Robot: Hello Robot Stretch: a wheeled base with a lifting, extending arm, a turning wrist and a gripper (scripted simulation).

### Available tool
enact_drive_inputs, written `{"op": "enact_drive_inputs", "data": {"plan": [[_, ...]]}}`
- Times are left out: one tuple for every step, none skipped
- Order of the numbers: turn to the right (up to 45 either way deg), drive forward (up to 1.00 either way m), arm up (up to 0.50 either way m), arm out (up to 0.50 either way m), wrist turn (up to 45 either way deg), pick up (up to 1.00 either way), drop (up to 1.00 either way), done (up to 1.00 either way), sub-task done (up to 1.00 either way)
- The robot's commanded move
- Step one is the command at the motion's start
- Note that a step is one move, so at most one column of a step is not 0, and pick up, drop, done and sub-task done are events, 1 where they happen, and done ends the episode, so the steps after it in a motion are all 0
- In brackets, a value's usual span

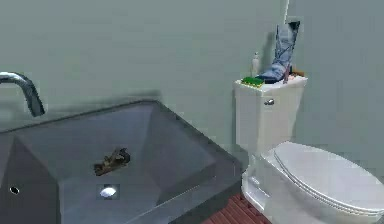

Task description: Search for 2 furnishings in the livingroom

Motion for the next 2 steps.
{"op": "enact_drive_inputs", "data": {"plan": [[45.0, 0.0, 0.0, 0.0, 0.0, 0.0, 0.0, 0.0, 0.0], [36.0, 0.0, 0.0, 0.0, 0.0, 0.0, 0.0, 0.0, 0.0]]}}
